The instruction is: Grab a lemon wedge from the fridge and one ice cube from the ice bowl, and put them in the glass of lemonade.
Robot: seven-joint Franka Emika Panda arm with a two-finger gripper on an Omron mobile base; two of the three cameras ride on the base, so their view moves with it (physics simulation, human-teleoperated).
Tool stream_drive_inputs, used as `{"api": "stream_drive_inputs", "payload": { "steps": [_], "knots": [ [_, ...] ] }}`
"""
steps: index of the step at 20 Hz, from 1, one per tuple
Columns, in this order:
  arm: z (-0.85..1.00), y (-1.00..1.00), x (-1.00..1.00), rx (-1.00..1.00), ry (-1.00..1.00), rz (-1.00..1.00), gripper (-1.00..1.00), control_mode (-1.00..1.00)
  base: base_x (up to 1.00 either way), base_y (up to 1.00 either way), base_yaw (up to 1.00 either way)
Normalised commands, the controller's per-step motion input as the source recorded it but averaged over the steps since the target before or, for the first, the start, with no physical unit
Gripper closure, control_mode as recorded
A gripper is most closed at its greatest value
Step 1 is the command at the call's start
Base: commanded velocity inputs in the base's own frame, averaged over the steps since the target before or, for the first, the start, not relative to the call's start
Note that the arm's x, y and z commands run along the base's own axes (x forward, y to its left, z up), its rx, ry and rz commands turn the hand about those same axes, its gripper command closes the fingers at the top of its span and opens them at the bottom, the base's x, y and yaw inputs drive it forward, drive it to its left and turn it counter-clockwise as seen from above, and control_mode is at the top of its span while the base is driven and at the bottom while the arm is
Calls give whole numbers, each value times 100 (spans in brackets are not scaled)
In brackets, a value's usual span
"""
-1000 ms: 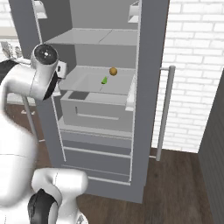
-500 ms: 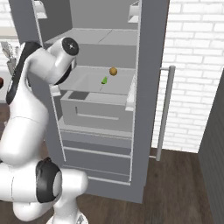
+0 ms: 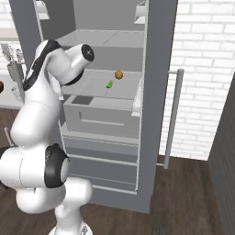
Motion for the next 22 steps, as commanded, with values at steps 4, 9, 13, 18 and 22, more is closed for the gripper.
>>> {"api": "stream_drive_inputs", "payload": {
  "steps": [4, 9, 13, 18, 22],
  "knots": [
    [0, 20, 43, 0, 0, 7, -100, -100, 0, 0, 0],
    [0, 29, 1, 0, 0, 6, -100, -100, 0, 0, 0],
    [0, 65, 0, 0, 0, 7, -100, -100, 0, 0, 0],
    [0, 80, 0, 0, 0, 4, -100, -100, 0, 0, 0],
    [0, 99, -1, 0, -1, 0, -100, -100, 0, 0, 0]
  ]
}}
